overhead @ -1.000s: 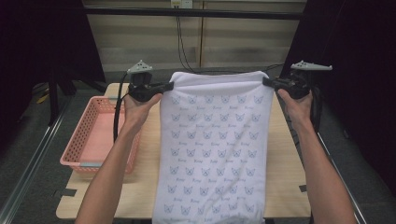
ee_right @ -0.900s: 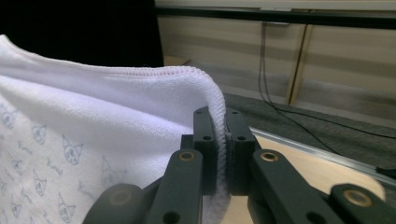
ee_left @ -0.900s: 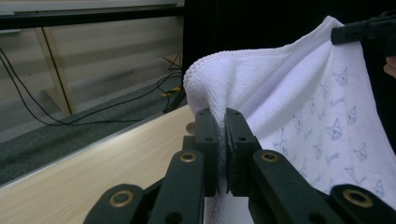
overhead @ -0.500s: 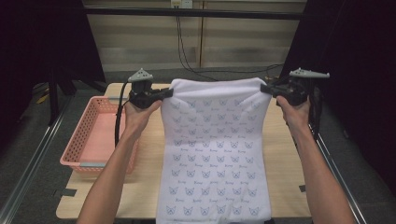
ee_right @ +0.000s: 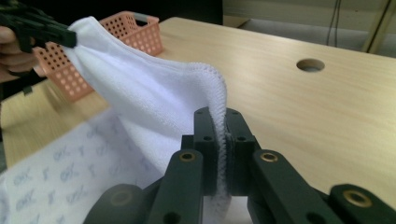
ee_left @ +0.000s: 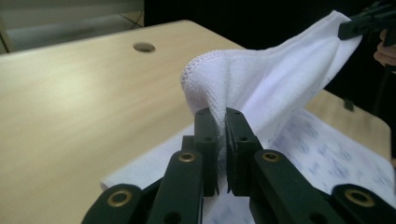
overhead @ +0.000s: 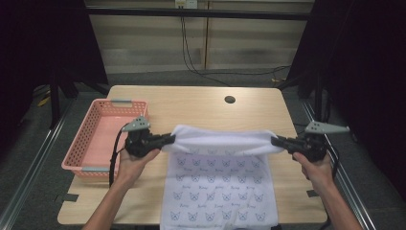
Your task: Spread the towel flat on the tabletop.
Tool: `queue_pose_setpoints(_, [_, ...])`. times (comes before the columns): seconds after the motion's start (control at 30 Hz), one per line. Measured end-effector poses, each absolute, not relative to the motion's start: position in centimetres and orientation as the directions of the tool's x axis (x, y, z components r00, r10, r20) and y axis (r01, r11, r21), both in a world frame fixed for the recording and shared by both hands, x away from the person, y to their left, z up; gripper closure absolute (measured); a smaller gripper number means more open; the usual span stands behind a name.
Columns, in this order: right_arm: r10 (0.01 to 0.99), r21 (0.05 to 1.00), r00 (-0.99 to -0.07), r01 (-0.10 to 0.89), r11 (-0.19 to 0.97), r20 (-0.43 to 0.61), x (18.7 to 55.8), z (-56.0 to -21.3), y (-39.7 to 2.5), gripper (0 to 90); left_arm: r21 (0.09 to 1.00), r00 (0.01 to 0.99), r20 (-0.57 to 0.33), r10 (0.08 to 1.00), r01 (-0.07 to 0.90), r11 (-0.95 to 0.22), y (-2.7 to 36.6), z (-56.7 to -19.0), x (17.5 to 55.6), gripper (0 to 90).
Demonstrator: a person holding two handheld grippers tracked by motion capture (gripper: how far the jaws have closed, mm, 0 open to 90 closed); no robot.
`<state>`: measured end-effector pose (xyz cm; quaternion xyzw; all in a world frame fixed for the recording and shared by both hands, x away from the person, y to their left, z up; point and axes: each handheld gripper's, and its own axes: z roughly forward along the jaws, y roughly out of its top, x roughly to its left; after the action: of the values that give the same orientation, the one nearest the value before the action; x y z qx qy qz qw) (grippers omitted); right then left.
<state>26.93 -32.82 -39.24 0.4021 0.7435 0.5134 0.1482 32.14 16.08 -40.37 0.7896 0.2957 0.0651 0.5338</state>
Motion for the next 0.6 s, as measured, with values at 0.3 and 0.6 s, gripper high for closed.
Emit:
queue_pose_setpoints(0.3, [0.73,0.801,-0.632,0.564,0.202,0.261,20.1,-44.1,-32.4,85.9,0.811,0.821,-0.267,0.505,0.475,-0.343,16.4,-44.6,25.6,85.1])
queue_pose_setpoints(0.6, [0.723,0.68,-0.625,0.669,0.301,0.295,18.8,-47.7,-31.0,85.9,0.691,0.814,-0.307,0.493,0.547,-0.473,15.8,-47.9,24.5,85.1])
